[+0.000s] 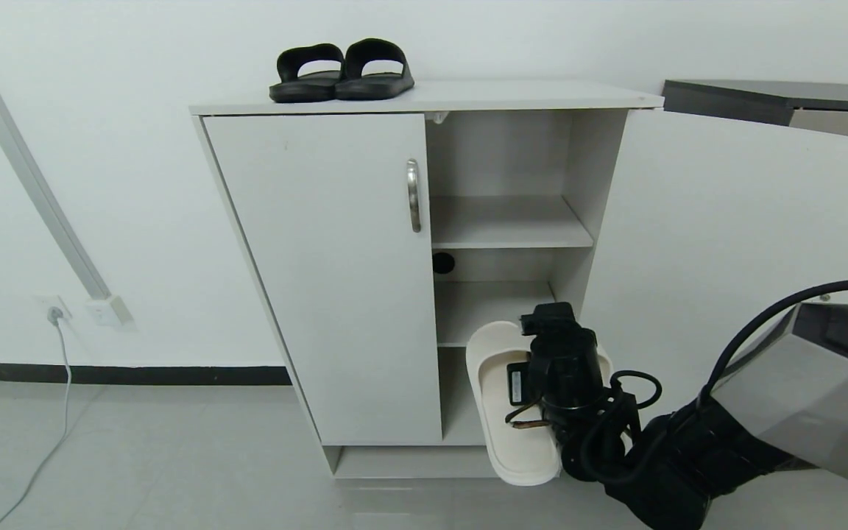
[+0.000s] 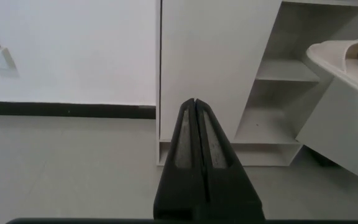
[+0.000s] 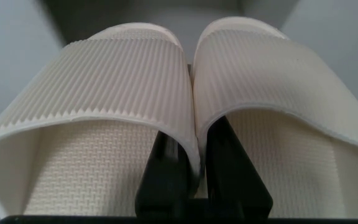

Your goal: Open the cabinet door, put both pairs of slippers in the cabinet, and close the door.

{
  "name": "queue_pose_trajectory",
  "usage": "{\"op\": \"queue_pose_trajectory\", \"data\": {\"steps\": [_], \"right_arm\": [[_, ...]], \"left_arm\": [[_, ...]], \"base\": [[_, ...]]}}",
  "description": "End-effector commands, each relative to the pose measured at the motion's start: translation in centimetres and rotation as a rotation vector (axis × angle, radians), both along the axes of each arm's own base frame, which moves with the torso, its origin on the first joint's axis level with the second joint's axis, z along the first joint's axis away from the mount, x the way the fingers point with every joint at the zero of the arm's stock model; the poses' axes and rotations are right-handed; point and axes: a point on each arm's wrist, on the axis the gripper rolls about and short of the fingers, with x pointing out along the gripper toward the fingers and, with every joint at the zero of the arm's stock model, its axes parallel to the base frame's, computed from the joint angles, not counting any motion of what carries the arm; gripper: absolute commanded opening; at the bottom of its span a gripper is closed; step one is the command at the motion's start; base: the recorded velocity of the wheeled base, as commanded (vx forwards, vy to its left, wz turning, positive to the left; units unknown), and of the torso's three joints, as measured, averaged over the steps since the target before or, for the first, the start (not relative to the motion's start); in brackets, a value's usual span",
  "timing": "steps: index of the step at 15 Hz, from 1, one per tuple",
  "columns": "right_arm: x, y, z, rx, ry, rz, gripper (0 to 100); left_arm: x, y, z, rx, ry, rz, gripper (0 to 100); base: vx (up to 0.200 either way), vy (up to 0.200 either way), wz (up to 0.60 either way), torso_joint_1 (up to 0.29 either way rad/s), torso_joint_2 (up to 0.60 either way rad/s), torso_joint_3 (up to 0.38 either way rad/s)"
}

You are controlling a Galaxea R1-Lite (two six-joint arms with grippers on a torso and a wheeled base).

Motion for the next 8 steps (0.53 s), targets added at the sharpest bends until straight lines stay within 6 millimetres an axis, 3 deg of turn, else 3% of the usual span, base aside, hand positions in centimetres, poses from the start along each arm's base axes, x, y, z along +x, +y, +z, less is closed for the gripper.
{"op": "queue_pose_trajectory", "data": {"steps": [1, 8], "right_arm": [[0.48, 0.37, -0.85, -0.008, 0.008, -0.003, 0], [0.80, 0.73, -1.33, -0.008, 0.015, 0.013, 0]], "left_arm": [[0.01, 0.00, 0.00, 0.000, 0.002, -0.001, 0], [0.01, 0.00, 0.00, 0.000, 0.002, 0.001, 0]], "base": [[0.000, 0.000, 0.00, 0.000, 0.00, 0.000], [0.000, 0.000, 0.00, 0.000, 0.00, 0.000]]}}
